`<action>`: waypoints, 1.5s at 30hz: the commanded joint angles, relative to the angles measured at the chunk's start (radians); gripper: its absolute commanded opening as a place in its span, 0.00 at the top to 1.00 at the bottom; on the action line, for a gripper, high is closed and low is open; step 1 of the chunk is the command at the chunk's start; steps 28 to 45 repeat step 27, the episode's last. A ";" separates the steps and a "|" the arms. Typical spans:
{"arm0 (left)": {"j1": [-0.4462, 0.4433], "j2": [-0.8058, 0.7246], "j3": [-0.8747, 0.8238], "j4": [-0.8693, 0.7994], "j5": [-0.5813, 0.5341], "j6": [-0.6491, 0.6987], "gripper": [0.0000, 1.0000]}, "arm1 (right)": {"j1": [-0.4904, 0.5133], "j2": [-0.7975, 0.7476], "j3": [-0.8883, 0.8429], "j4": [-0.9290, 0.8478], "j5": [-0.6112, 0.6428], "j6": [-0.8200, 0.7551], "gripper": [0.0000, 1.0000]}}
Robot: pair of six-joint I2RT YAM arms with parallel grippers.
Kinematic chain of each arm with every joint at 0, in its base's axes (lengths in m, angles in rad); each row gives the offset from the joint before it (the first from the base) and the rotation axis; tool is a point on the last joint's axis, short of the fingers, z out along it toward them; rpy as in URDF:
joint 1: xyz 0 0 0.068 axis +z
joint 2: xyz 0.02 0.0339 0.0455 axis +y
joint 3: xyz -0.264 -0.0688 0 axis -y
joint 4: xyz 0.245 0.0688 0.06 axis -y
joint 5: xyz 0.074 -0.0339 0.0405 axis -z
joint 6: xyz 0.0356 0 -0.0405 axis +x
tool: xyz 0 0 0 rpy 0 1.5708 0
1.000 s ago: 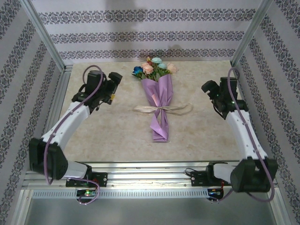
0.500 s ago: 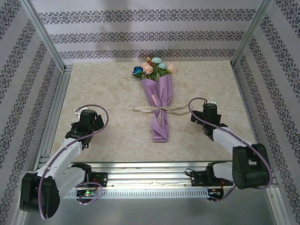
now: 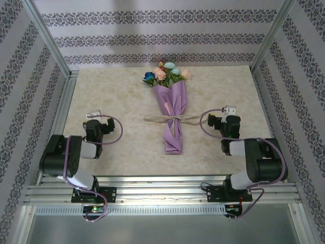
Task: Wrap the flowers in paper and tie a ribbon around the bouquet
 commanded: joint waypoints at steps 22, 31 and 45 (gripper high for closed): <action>0.008 -0.001 0.097 0.002 0.088 0.069 0.01 | 0.017 0.026 0.092 0.013 -0.041 -0.043 0.02; 0.008 -0.005 0.085 0.023 0.085 0.065 0.01 | 0.022 0.020 0.073 0.042 -0.036 -0.051 0.02; 0.008 -0.005 0.085 0.023 0.085 0.065 0.01 | 0.022 0.020 0.073 0.042 -0.036 -0.051 0.02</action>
